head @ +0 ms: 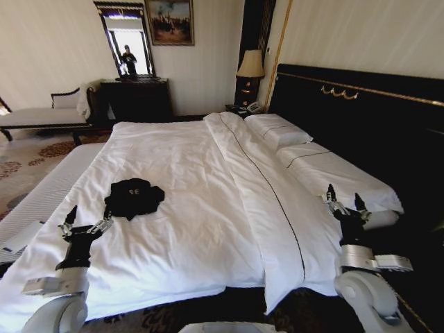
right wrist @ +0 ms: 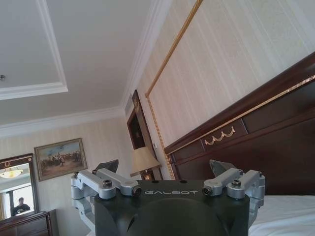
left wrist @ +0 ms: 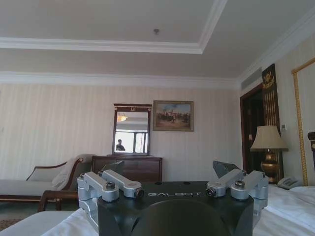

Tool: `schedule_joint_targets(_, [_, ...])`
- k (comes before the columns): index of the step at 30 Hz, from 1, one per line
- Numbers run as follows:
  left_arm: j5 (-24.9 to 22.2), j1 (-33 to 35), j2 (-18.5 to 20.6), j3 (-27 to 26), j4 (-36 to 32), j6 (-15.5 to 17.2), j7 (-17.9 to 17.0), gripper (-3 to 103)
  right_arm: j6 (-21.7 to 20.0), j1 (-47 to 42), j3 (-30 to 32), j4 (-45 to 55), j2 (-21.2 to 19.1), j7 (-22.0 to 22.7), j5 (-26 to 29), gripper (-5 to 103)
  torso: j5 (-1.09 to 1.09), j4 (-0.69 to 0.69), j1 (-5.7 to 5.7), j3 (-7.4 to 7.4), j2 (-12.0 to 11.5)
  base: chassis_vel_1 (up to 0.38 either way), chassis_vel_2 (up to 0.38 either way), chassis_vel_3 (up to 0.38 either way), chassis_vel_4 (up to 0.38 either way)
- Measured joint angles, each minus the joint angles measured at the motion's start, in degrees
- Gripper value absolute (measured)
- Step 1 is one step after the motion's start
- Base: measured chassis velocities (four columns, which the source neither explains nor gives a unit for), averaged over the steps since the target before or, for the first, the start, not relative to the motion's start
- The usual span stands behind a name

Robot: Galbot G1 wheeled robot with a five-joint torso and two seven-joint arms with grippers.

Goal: Fold the clothes on the bed.

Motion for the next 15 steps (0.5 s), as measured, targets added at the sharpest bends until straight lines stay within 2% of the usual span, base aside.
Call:
schedule_joint_targets(7, [0.07,-0.37,-0.04,0.25,0.54,0.01,-0.04,100,-0.11,0.31,-0.29,-0.54,-0.09,0.00,-0.31,100,-0.02,0.01,-0.01,0.00,0.00,0.090,0.082,-0.082,-0.079])
schedule_joint_targets(15, [0.22,-0.73,0.12,0.47,1.20,0.02,-0.06,100,-0.25,0.71,-0.67,-1.17,0.07,-0.01,-0.72,100,0.02,0.00,0.00,0.00,0.00,0.005,0.007,-0.007,-0.006])
